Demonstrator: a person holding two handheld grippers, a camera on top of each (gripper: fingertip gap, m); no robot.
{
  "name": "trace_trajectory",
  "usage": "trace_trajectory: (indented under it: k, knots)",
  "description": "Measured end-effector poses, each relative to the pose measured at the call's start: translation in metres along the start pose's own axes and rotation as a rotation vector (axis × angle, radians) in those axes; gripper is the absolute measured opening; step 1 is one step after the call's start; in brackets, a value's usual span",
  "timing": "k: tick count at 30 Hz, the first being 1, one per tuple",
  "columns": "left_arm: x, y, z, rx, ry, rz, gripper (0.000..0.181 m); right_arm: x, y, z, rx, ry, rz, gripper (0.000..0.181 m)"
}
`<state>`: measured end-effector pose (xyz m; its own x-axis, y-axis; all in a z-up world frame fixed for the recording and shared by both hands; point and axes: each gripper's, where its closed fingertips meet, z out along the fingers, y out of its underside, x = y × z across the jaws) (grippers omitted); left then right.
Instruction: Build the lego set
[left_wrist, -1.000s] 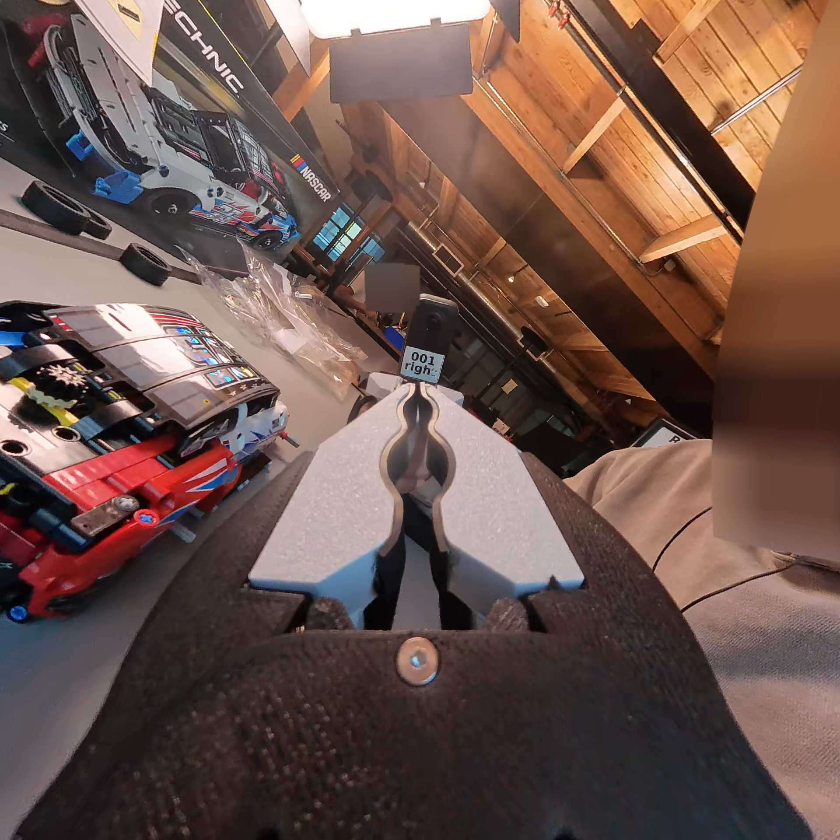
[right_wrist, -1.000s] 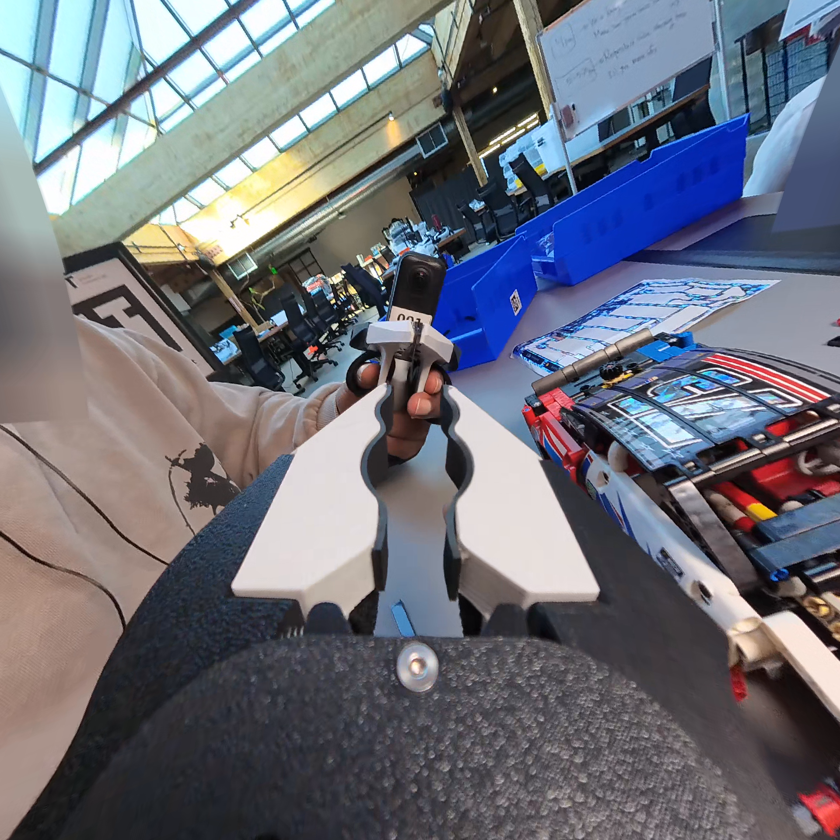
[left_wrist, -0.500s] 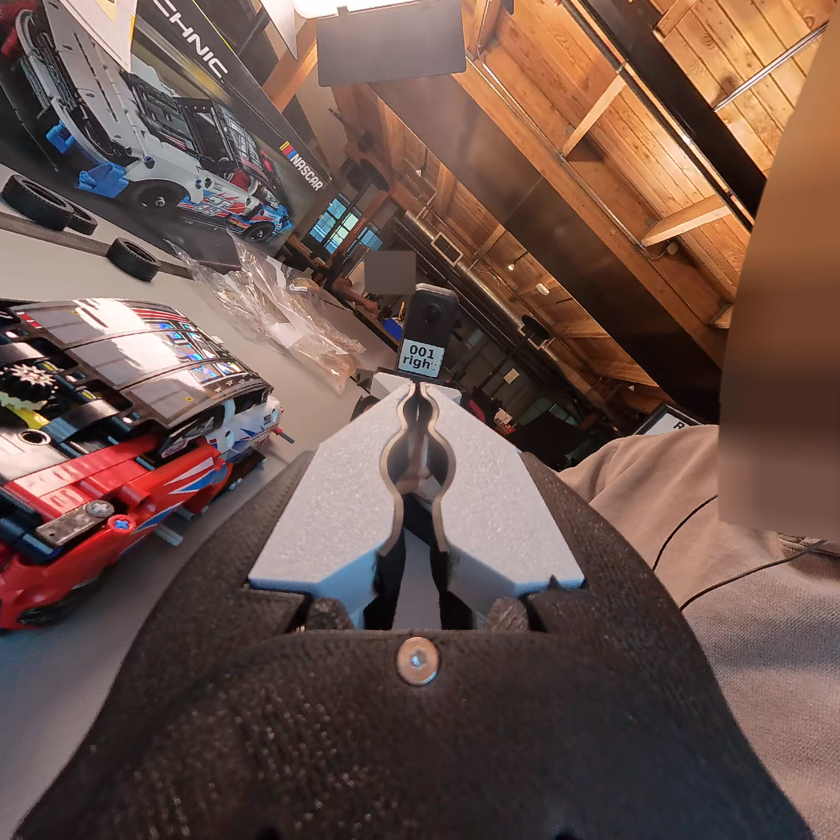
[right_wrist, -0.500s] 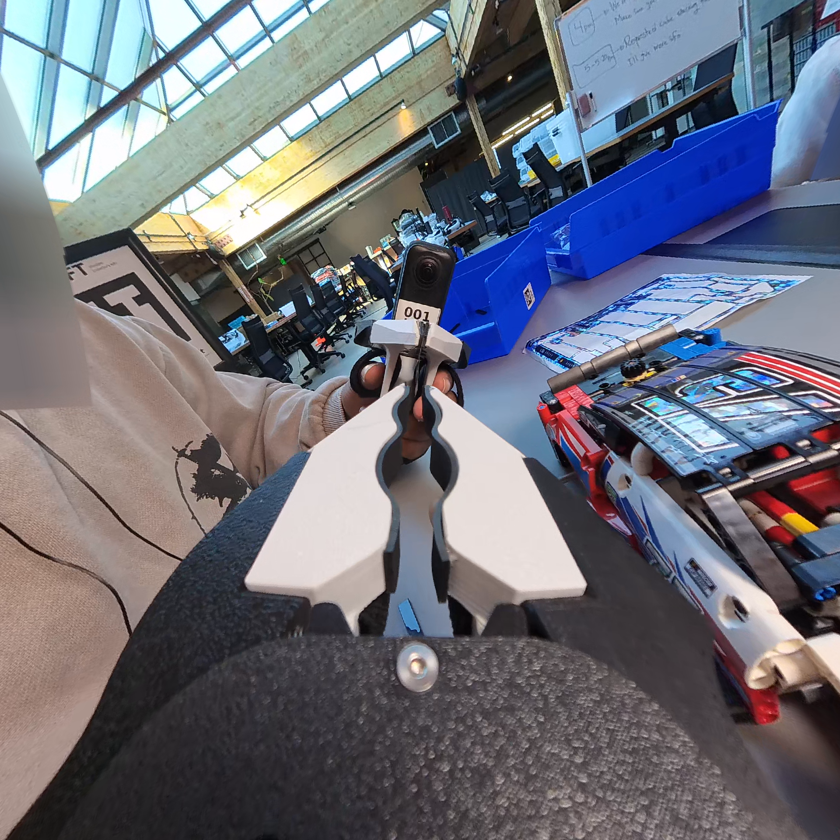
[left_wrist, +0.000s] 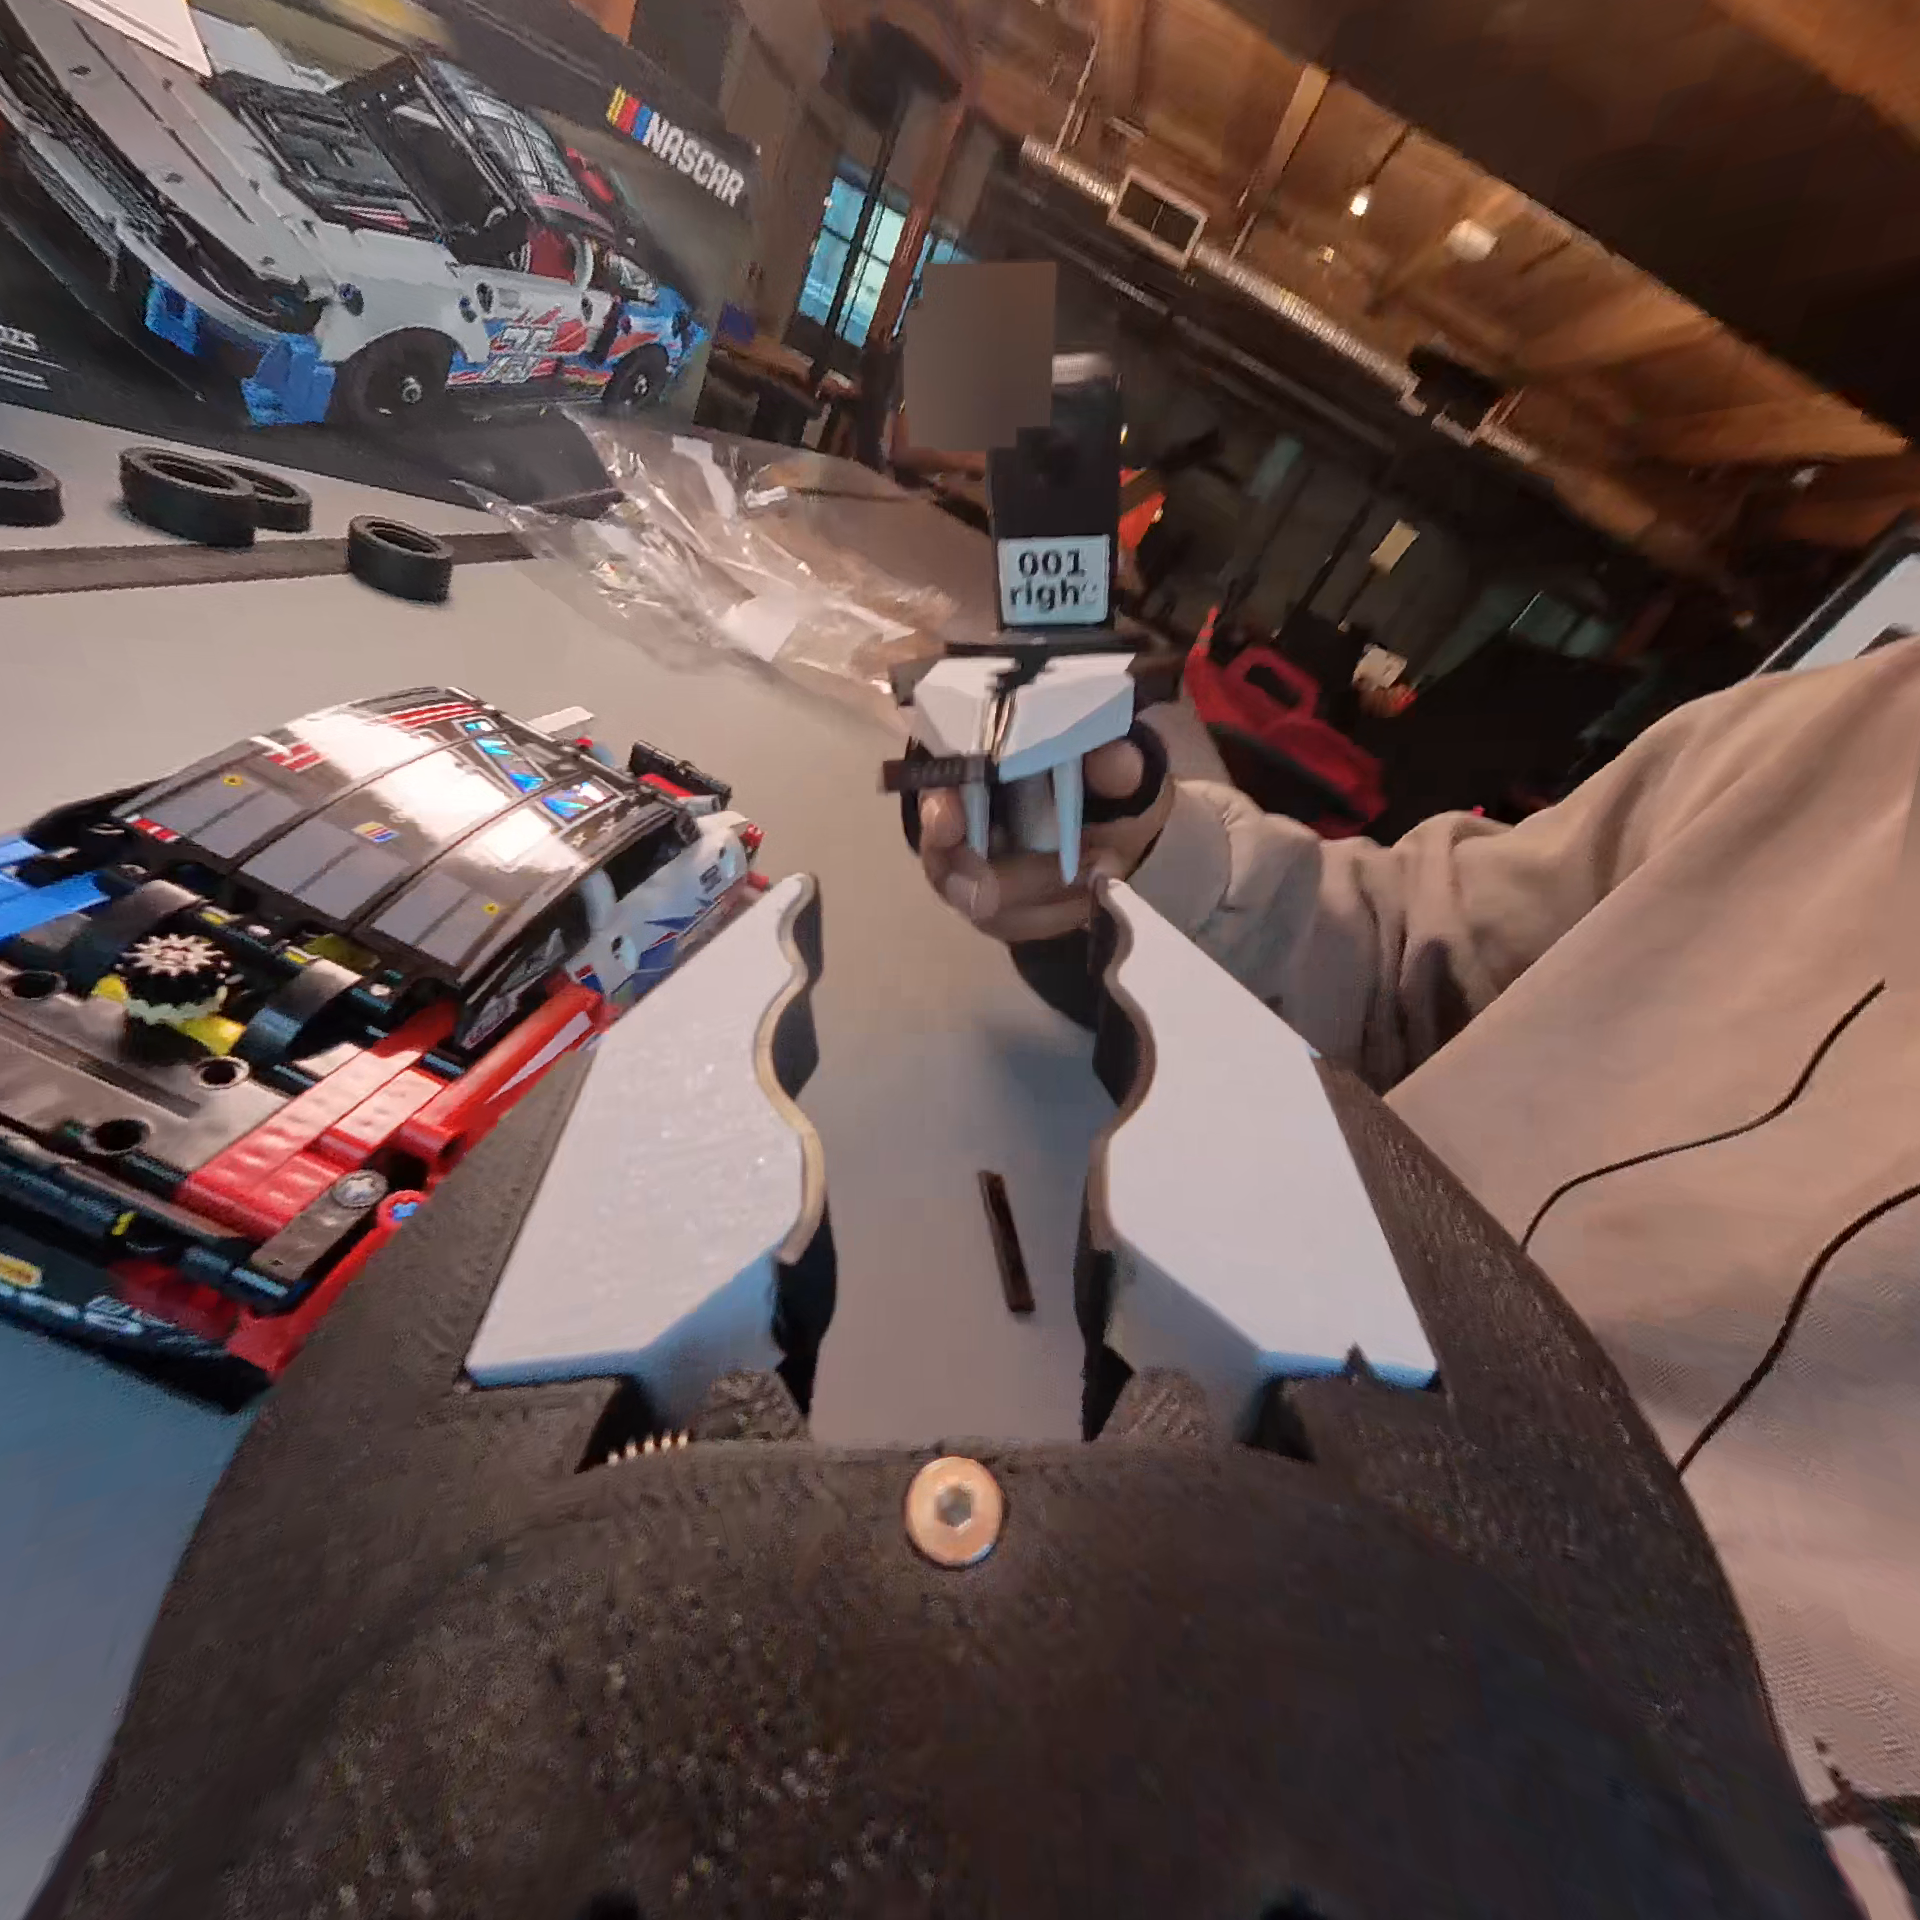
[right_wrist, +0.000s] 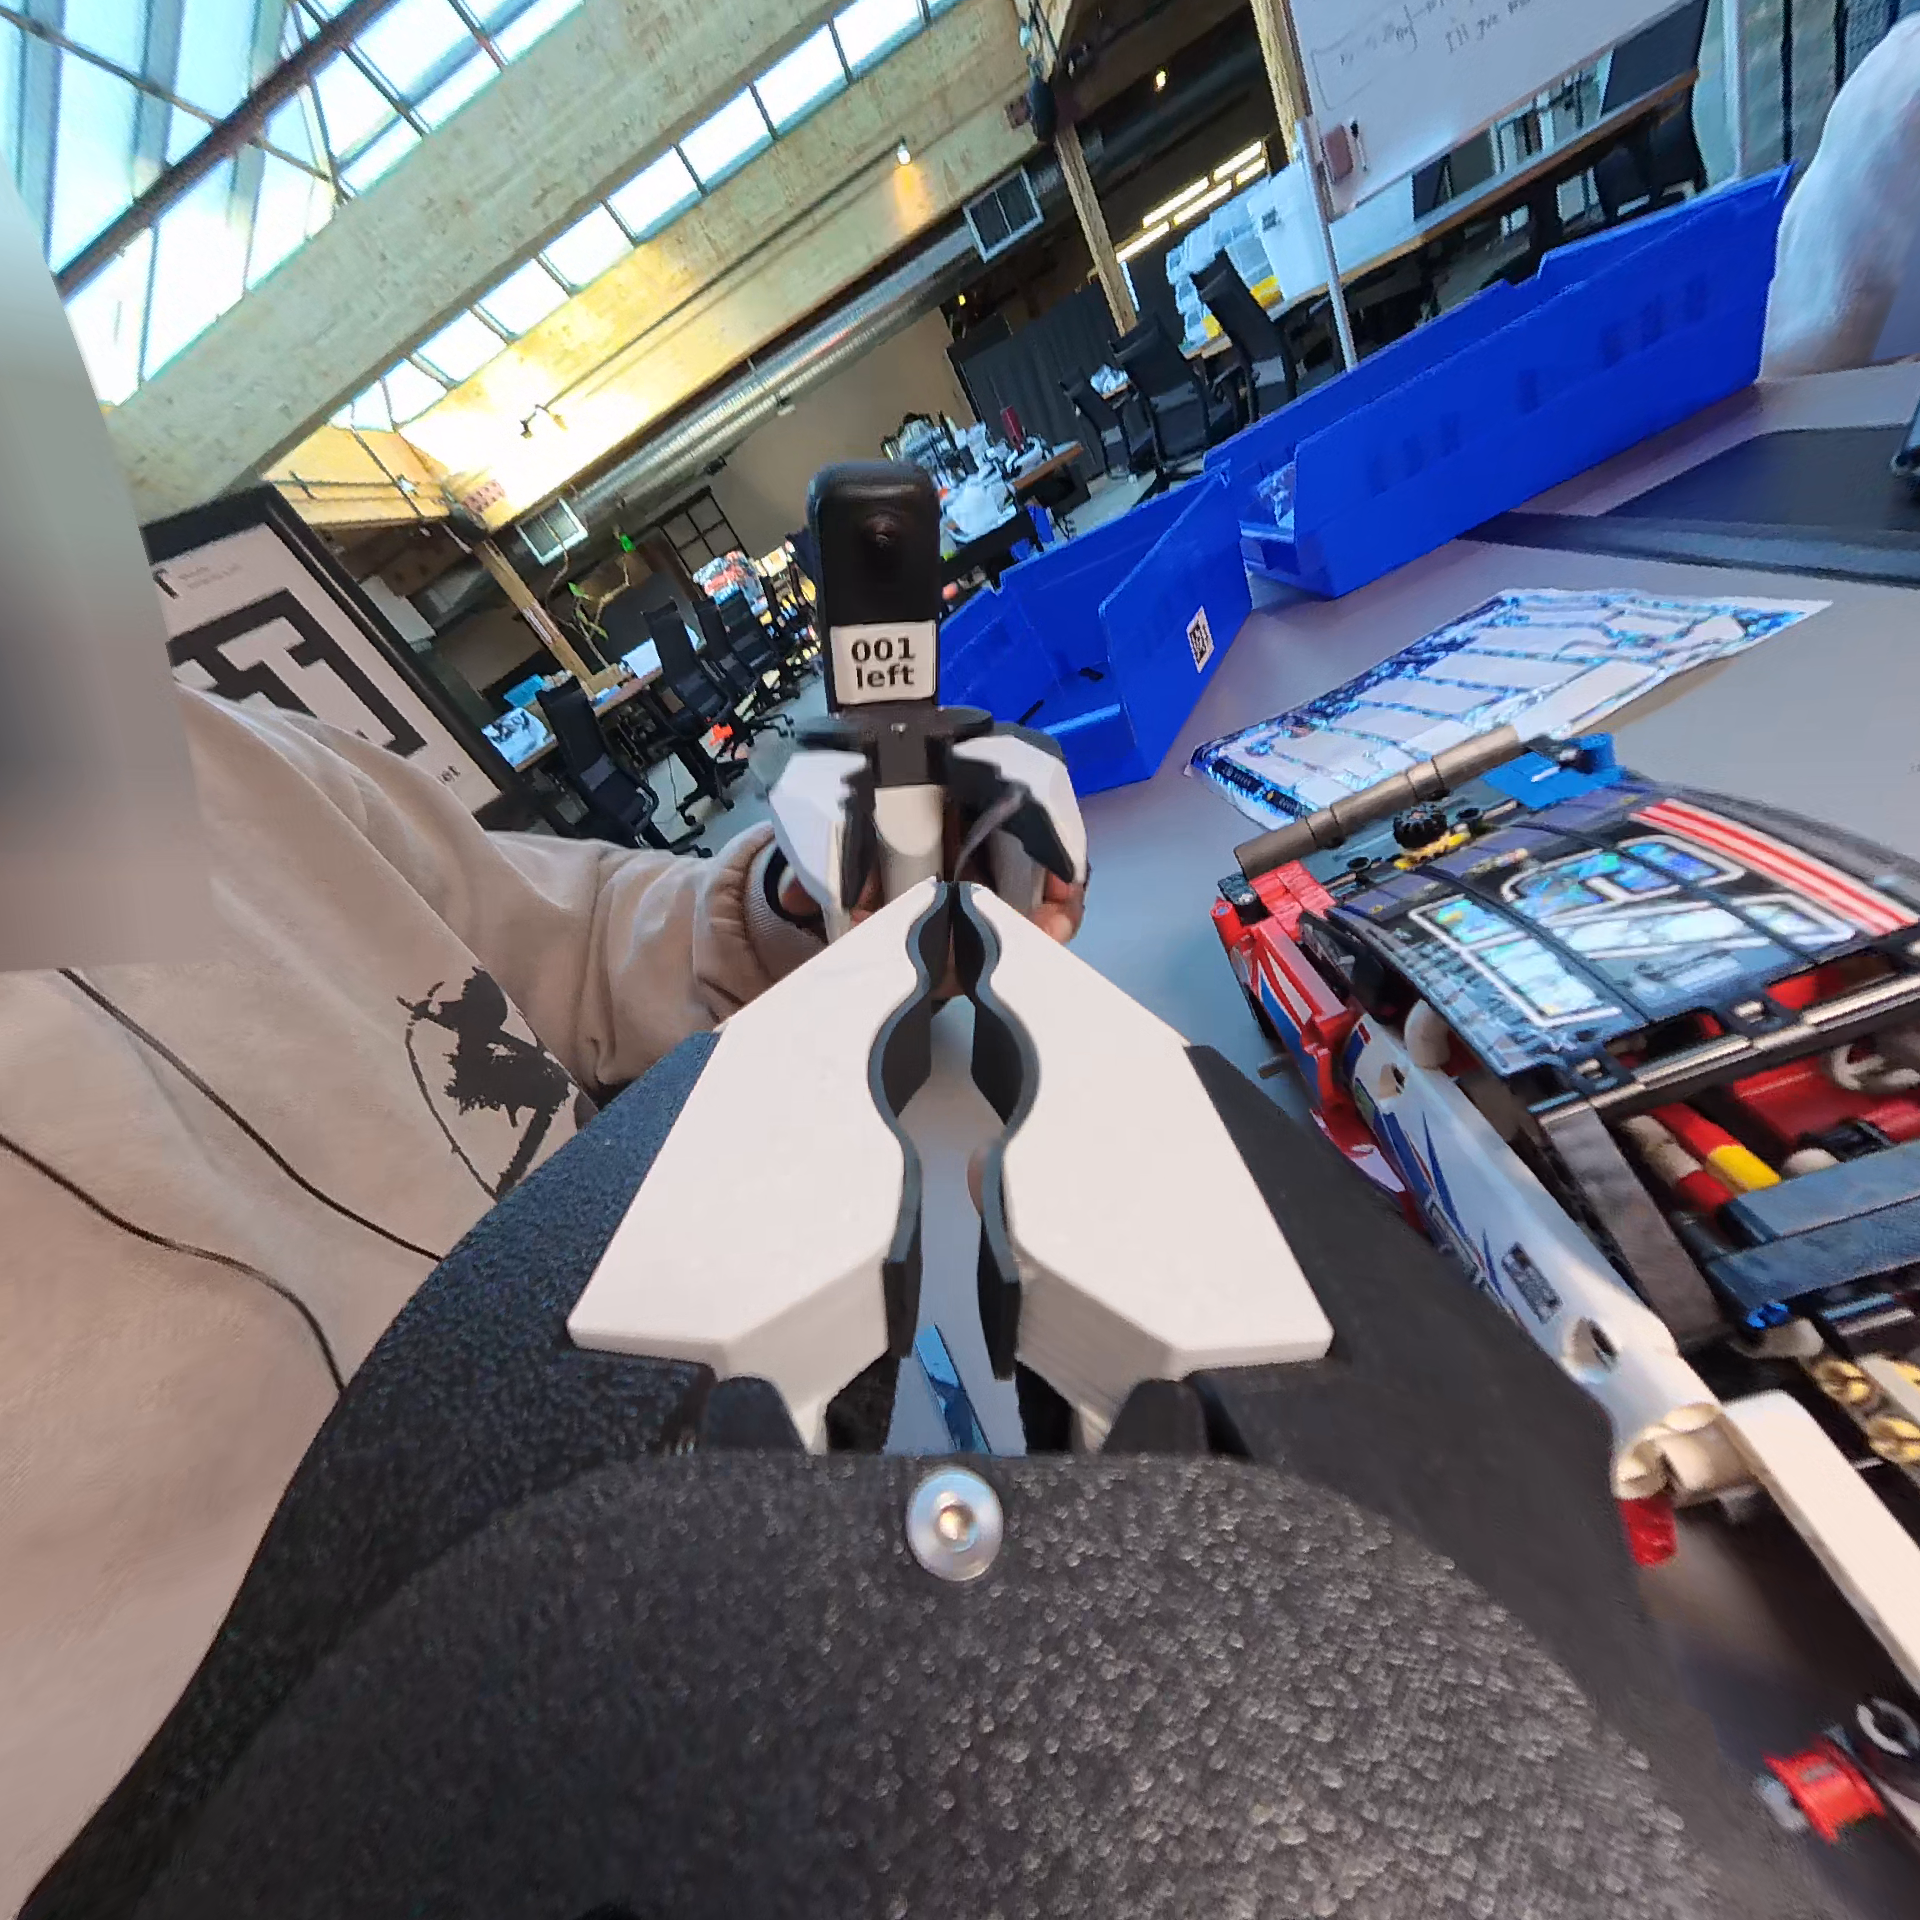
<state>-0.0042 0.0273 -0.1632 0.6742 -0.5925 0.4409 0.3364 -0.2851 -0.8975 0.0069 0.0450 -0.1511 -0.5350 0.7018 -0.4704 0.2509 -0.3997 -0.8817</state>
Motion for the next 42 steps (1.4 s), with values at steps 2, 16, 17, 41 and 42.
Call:
trace_trajectory:
  k: [2,16,17,41,42]
  knots:
    - [-0.001,0.005,-0.001,-0.05,-0.021,0.041,0.053,-0.001,-0.012,-0.007,0.019,0.006,0.013,0.0]
    - [0.006,0.127,0.001,-0.665,-0.136,0.332,0.04,-0.023,-0.002,-0.074,-0.248,0.223,0.131,0.0]
    - [0.005,0.127,0.001,-0.679,-0.149,0.353,0.041,-0.025,0.002,-0.078,-0.251,0.227,0.158,0.0]
    - [0.014,0.141,0.004,-0.75,-0.097,0.467,0.021,-0.032,0.096,-0.057,-0.403,0.101,0.572,0.0]
    - [0.014,0.141,0.004,-0.755,-0.098,0.479,0.02,-0.032,0.098,-0.055,-0.413,0.097,0.58,0.0]
